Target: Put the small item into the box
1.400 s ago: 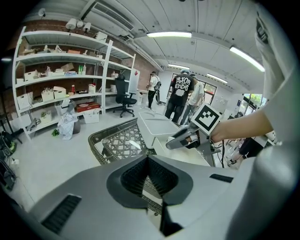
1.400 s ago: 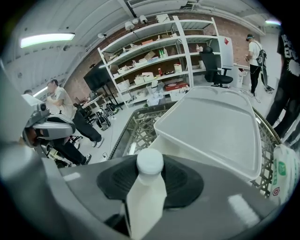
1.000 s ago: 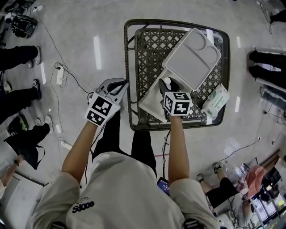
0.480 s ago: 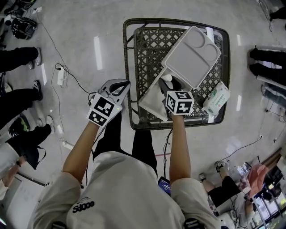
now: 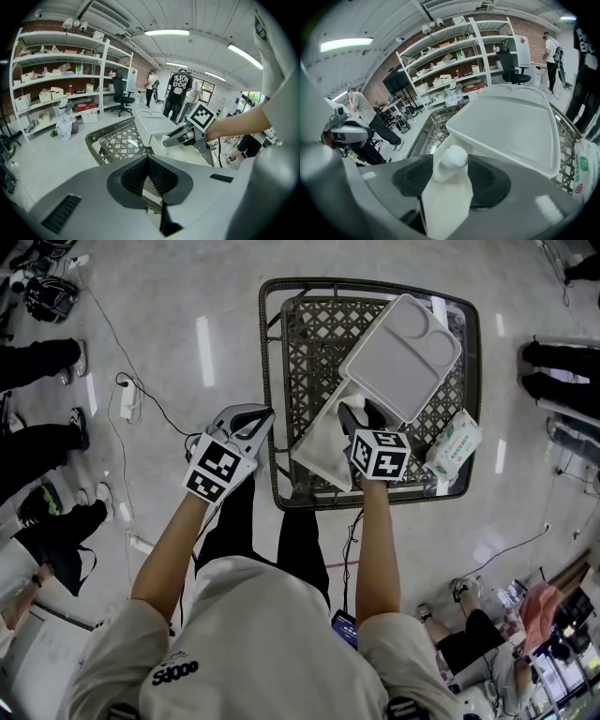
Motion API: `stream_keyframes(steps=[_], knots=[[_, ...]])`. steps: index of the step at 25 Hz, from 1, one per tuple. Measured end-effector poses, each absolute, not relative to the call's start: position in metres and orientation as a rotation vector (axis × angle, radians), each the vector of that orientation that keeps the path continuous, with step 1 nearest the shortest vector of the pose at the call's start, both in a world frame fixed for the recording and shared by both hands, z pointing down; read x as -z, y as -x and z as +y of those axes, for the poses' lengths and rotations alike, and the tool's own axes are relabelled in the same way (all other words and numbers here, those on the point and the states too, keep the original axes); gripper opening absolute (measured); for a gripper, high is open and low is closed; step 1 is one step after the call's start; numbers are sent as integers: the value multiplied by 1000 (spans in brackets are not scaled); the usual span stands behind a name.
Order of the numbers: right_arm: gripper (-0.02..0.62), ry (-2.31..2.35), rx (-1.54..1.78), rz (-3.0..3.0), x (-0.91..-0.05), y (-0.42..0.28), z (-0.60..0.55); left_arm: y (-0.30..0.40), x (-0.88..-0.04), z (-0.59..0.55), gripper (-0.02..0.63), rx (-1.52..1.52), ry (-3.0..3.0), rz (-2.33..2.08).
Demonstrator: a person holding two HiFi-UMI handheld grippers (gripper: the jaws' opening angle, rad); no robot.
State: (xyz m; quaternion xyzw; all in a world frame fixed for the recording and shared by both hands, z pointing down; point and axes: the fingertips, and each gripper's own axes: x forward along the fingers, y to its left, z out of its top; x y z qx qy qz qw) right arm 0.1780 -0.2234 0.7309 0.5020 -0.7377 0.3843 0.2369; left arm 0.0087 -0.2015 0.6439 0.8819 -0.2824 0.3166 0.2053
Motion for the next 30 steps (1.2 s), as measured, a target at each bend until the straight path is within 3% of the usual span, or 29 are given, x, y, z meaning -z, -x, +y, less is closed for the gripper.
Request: stream_keyframes(steps=[17,30], knots=[[239,-1461,-1028,-2002,-690,-195,-198,-14,-622,-182,5,-849,-2510,-773],[216,-1636,-911,-2085,-581,-210,-167,-29,-547,-194,5,-736,-2676,-811]])
